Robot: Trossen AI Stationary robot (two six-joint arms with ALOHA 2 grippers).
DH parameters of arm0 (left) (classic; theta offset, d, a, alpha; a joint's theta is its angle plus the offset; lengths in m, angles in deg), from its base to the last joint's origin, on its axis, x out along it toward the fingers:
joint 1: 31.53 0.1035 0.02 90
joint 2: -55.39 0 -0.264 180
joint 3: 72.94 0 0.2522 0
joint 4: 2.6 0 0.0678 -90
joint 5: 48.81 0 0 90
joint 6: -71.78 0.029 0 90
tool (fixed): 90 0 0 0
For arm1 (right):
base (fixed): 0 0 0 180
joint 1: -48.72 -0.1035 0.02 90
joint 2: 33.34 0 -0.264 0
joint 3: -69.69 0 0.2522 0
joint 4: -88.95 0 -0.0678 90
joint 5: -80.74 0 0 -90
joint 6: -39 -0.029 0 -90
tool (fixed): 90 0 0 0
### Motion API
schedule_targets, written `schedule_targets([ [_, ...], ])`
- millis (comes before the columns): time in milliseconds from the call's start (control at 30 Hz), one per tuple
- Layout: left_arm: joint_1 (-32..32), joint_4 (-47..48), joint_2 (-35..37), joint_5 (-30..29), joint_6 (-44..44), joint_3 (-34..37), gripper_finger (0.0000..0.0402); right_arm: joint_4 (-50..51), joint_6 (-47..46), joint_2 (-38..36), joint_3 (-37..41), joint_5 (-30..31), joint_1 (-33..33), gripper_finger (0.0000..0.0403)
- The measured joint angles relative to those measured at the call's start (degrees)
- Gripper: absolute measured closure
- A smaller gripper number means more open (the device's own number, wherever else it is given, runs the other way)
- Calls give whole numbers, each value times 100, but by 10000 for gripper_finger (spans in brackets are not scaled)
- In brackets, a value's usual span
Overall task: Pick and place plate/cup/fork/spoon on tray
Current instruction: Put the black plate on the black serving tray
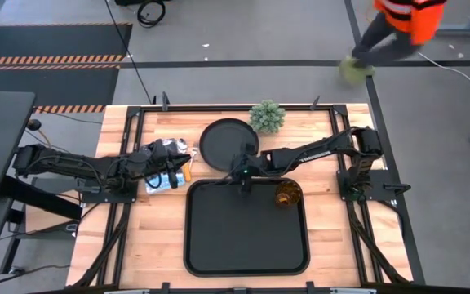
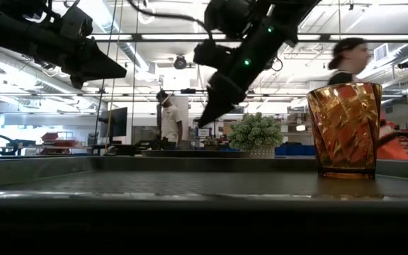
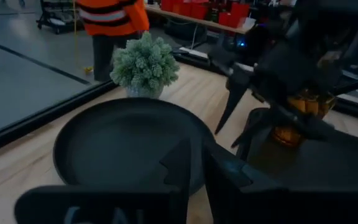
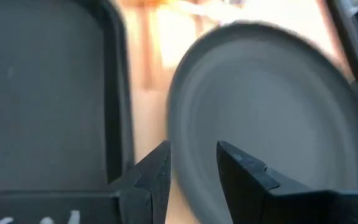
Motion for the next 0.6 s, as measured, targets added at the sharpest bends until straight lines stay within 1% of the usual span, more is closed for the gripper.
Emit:
schedule_targets([
  [100, 0, 46, -1, 0, -6, 0, 353, -17, 5, 219, -2, 12, -22, 268],
  [233, -1, 35, -2, -30, -74, 0, 353, 16, 132, 461, -82, 249, -71, 268],
  [333, 0, 103, 19, -260, -33, 0, 348, 189, 148, 593, -433, 327, -173, 268],
  [400, 19, 142, 55, -387, 72, 0, 339, 637, 157, 654, -789, 452, -225, 268],
  [500, 144, 302, 213, -331, 74, 0, 325, 1289, 215, 778, -1312, 511, -236, 268],
  [600, 318, 525, 436, -270, -66, 5, 317, 1777, 384, 801, -1509, 731, -197, 268],
])
